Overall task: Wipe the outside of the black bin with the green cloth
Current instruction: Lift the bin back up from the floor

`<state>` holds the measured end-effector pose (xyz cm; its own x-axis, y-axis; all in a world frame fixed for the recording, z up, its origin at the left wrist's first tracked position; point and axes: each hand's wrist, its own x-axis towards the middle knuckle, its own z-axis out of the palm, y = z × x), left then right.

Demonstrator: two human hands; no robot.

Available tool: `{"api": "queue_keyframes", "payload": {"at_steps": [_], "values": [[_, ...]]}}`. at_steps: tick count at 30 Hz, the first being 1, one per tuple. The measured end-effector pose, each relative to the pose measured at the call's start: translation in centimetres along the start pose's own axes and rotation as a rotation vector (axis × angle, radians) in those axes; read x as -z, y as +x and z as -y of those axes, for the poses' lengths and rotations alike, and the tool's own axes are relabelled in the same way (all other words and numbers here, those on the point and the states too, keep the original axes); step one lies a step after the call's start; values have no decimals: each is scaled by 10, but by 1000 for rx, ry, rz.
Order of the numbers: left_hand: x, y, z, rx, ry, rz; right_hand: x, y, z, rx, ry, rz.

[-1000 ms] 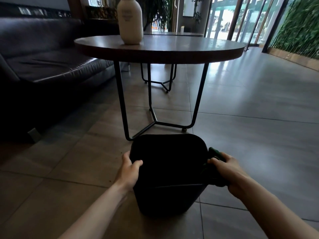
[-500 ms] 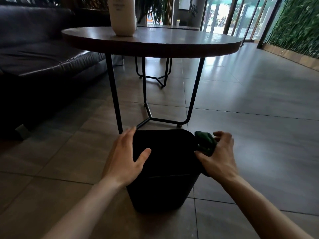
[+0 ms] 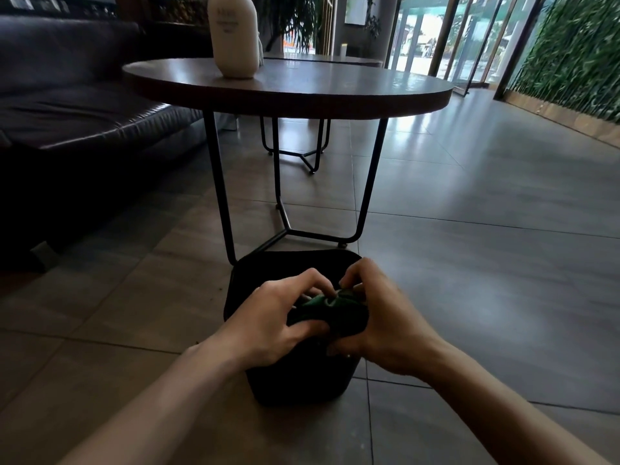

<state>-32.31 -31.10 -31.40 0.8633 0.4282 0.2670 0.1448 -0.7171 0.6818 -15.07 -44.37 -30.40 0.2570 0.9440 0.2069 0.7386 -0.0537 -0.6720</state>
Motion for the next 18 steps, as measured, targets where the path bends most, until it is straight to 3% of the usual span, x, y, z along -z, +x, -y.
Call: {"api": "queue_keyframes", "payload": {"at_steps": [5, 14, 18], "values": [[6, -11, -10, -13, 37, -87, 12, -13, -5, 17, 130, -3], [27, -18, -36, -61, 180, -146, 35, -22, -1, 122, 56, -164], [26, -25, -39, -24, 247, -155, 35, -27, -2, 102, 24, -115]]}}
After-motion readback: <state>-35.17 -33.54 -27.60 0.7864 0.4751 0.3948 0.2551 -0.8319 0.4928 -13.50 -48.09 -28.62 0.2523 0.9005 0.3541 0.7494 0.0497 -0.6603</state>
